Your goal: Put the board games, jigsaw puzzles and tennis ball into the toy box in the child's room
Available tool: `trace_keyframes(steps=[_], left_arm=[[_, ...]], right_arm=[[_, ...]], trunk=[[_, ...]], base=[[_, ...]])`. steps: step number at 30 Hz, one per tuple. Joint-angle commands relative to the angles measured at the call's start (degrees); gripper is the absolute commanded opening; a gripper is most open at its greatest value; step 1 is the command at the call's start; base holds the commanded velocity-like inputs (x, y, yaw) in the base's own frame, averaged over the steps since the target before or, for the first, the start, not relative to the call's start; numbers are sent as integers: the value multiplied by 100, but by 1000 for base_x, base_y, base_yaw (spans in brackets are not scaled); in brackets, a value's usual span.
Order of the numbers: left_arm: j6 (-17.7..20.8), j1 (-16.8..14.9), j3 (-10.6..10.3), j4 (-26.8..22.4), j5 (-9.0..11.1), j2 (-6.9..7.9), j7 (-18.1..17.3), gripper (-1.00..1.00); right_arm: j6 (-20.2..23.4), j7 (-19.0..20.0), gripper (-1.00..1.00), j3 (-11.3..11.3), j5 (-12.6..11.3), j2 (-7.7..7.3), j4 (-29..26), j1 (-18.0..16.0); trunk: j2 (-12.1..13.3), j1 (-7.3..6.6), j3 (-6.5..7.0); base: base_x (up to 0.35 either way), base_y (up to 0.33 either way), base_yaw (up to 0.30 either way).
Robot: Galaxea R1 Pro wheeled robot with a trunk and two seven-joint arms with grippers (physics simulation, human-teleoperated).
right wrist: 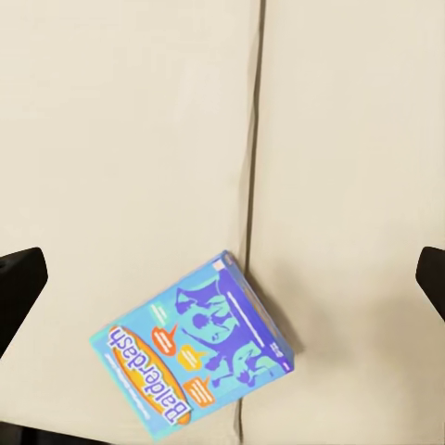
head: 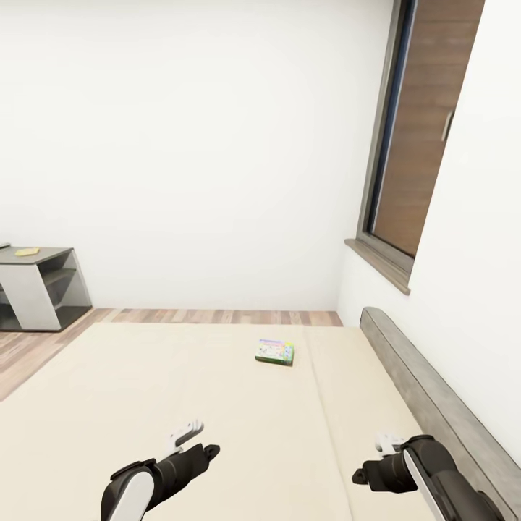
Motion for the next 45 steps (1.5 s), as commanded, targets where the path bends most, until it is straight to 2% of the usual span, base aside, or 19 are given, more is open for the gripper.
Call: trace_keyframes(steps=[1,29,45], left_arm=[[-2,-4,-2,-5,60,-2,58,100],[-42,-3,-2,11,58,-6,49,100],[-42,-3,-10,11,59,-7,49,100]], right_arm=[[24,10,100,1,-1,0,4,-4],[24,18,100,3,-2,2,38,-6],[24,19,100,5,-10,-12,38,3]], trunk=[[-4,0,-16],[-4,0,-277],[637,-351,-139]], base=[[0,0,0],[0,0,0],[0,0,0]])
